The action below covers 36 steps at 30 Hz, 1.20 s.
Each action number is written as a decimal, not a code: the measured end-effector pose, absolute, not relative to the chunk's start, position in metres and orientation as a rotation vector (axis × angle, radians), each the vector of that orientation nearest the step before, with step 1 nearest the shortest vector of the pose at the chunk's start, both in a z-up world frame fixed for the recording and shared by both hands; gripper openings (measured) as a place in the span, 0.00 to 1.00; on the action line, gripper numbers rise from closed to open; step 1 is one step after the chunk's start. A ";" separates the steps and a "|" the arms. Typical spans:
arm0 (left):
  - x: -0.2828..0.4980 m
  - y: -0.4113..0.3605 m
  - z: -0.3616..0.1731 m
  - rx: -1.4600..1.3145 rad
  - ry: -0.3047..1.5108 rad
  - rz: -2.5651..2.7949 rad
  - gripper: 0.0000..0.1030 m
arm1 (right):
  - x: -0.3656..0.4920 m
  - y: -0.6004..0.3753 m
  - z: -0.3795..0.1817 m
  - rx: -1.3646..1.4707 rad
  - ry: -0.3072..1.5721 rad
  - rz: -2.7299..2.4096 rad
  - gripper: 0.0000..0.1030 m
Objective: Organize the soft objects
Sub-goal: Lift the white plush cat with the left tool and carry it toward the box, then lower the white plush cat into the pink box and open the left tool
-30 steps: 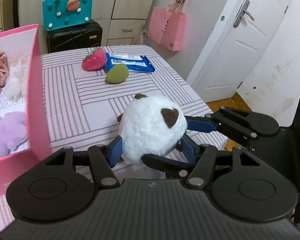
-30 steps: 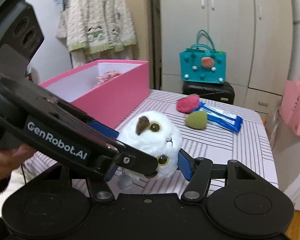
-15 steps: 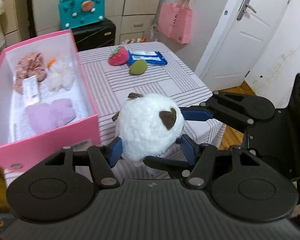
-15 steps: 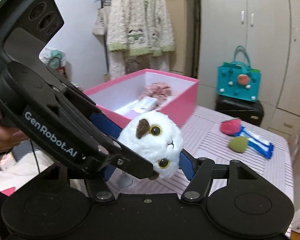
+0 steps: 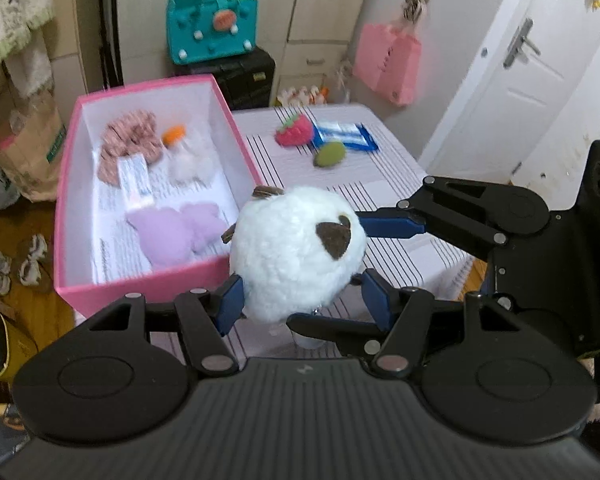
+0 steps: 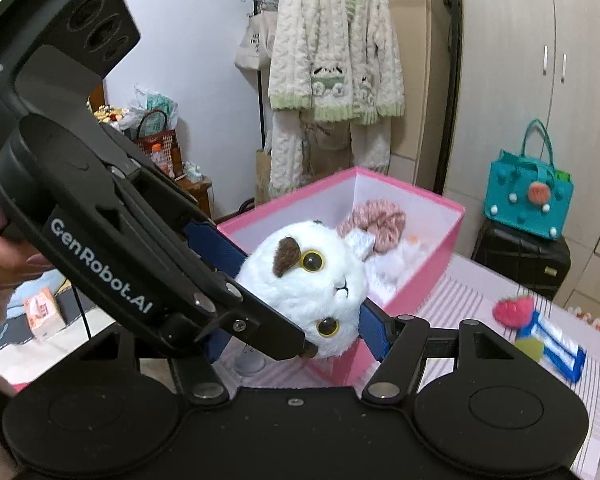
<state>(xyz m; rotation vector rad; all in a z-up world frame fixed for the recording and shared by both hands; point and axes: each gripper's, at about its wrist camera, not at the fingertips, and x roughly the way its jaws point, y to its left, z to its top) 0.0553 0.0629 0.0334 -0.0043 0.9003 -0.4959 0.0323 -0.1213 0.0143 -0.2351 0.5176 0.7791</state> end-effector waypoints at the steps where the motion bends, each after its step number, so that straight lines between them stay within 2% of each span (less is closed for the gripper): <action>1: 0.058 0.067 0.036 -0.008 0.890 -0.494 0.59 | 0.035 -0.119 0.016 -0.234 0.512 0.778 0.68; 15: 0.126 0.108 0.046 -0.158 0.758 -0.447 0.59 | 0.115 -0.086 0.043 -0.242 0.469 0.804 0.68; 23: 0.201 0.122 0.009 -0.334 0.876 -0.459 0.60 | 0.174 -0.069 0.029 -0.286 0.509 0.773 0.68; 36: 0.259 0.128 -0.055 -0.522 1.061 -0.452 0.59 | 0.223 -0.045 -0.008 -0.459 0.548 0.802 0.68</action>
